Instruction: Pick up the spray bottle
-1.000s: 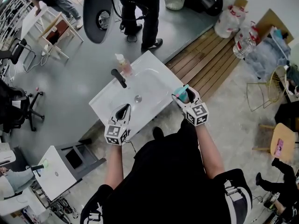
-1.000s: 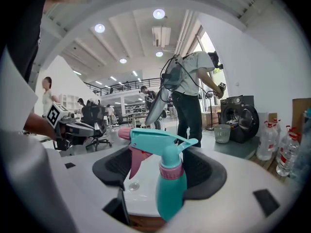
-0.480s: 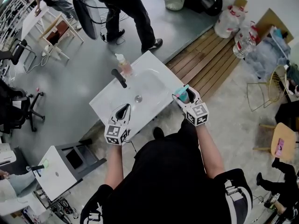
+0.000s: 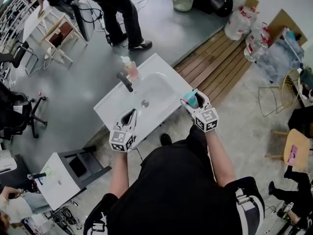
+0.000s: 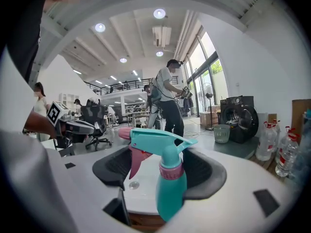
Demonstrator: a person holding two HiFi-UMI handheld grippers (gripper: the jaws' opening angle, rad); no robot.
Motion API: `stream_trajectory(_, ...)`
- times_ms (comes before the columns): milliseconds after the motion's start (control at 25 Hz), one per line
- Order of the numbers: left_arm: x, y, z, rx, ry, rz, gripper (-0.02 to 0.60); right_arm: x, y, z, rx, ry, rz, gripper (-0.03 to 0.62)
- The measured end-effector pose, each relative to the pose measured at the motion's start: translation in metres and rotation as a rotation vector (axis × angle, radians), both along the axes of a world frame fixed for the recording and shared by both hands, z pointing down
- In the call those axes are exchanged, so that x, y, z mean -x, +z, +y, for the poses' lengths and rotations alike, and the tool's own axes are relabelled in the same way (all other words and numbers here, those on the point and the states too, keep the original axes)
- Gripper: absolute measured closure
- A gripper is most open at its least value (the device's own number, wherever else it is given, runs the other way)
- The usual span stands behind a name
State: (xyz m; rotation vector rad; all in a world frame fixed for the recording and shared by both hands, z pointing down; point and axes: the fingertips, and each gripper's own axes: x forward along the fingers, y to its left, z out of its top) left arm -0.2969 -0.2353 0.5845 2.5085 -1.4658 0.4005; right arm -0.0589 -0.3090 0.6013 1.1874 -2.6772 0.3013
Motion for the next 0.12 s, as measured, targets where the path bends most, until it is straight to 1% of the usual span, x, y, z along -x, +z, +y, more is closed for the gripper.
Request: stream_trajectory(120,-0.0001,0.0,0.0005,0.0,0.001,0.0,0.552,0.0003,0.0,0.0007,0.0,-0.001,0.0,0.259)
